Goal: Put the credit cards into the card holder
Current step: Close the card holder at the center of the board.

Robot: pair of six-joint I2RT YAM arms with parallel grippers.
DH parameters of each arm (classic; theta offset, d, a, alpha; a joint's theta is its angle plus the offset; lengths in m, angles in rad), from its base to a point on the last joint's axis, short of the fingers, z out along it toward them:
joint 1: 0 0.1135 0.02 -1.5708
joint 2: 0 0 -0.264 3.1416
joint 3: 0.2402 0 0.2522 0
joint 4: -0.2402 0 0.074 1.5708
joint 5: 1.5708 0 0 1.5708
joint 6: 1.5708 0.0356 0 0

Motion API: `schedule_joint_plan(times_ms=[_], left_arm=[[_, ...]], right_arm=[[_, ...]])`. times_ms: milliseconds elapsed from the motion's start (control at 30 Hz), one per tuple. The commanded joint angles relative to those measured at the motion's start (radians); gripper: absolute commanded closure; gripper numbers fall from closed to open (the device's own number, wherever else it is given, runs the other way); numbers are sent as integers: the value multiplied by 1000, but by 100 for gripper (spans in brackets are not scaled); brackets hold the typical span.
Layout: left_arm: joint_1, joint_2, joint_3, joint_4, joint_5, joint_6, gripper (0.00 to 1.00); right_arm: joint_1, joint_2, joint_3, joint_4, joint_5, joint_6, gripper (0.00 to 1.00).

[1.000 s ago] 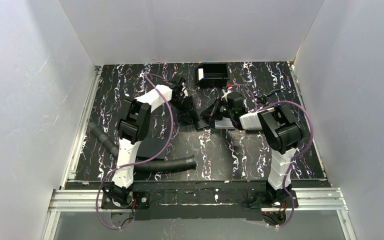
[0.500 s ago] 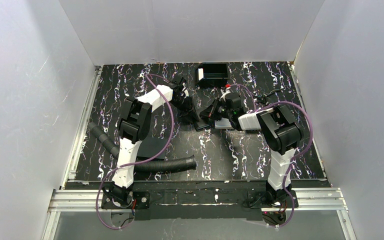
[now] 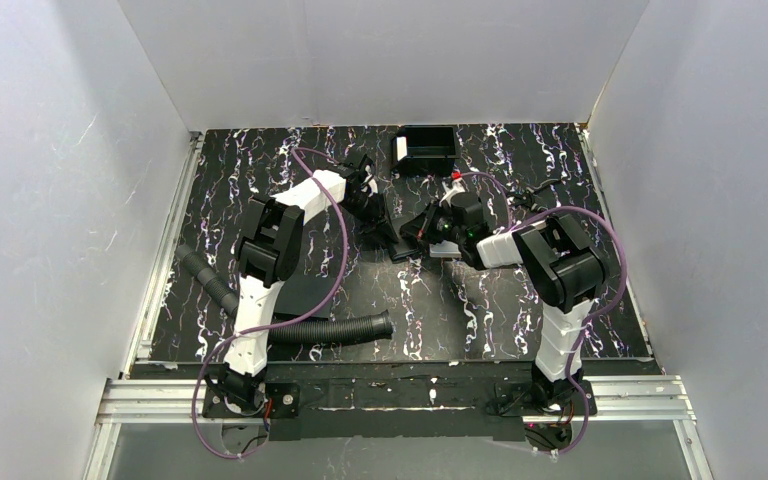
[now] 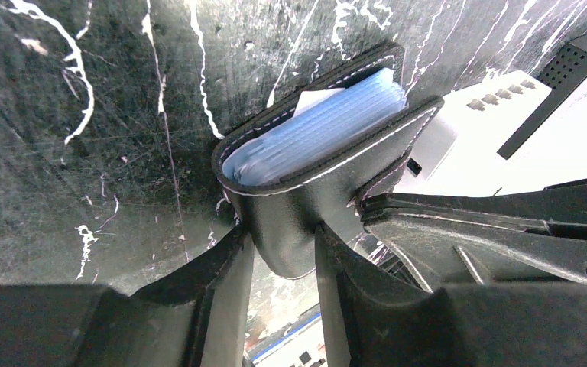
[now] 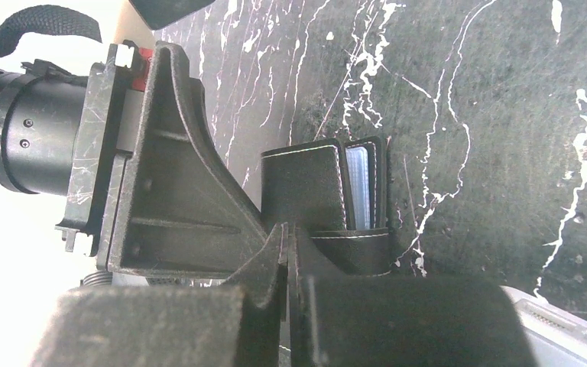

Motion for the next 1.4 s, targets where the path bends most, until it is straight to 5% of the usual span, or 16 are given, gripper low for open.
schedule_joint_plan(times_ms=[0, 567, 867, 1367], left_arm=[[-28, 97, -39, 32, -171, 29, 68], [-29, 84, -42, 32, -170, 27, 70], [-28, 82, -40, 32, -168, 22, 70], [-29, 68, -71, 51, -164, 13, 71]], right_arm=[[30, 24, -49, -126, -23, -64, 99], [73, 101, -244, -50, 133, -197, 99], [129, 141, -206, -156, 277, -283, 99], [146, 168, -226, -179, 268, -254, 99]])
